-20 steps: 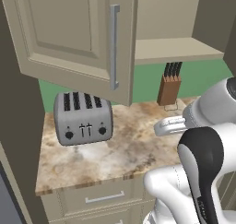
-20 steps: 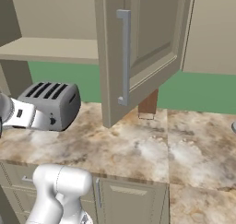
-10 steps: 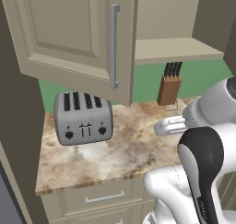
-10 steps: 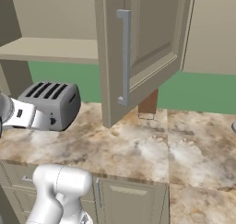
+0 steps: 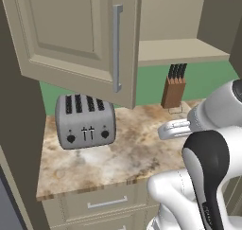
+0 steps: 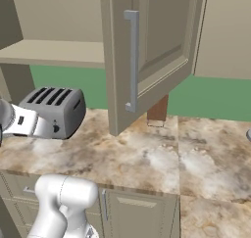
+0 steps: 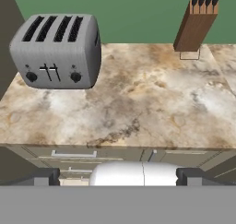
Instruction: Open the cabinet. Pick the bar soap and place it next to the sink. Then close the cabinet.
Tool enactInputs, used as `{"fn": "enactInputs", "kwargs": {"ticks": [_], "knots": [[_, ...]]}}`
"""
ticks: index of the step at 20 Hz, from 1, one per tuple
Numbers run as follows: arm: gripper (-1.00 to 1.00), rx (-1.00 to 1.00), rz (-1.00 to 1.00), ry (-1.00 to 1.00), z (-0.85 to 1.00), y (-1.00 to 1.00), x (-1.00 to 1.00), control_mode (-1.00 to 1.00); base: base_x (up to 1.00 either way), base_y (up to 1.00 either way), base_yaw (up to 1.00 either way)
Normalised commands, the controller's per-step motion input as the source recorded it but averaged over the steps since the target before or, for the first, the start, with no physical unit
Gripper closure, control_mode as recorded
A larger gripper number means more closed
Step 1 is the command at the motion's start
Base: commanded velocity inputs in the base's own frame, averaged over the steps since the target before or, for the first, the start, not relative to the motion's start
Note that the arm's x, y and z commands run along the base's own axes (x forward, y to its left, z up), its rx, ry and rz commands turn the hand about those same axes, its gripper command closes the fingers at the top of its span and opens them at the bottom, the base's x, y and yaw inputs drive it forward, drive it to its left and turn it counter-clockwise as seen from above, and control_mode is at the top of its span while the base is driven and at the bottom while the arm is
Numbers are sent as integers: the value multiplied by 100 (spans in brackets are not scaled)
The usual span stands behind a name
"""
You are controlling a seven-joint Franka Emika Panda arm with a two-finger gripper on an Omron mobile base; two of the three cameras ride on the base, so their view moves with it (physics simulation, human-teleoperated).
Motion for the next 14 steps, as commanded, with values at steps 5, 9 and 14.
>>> {"fn": "enactInputs", "kwargs": {"ticks": [5,9,14], "knots": [[-100,0,0,0,0,0,-6,-100,0,0,0],[-100,0,0,-9,0,0,-53,-100,0,0,0],[-100,0,0,-2,3,0,-27,-100,0,0,0]]}}
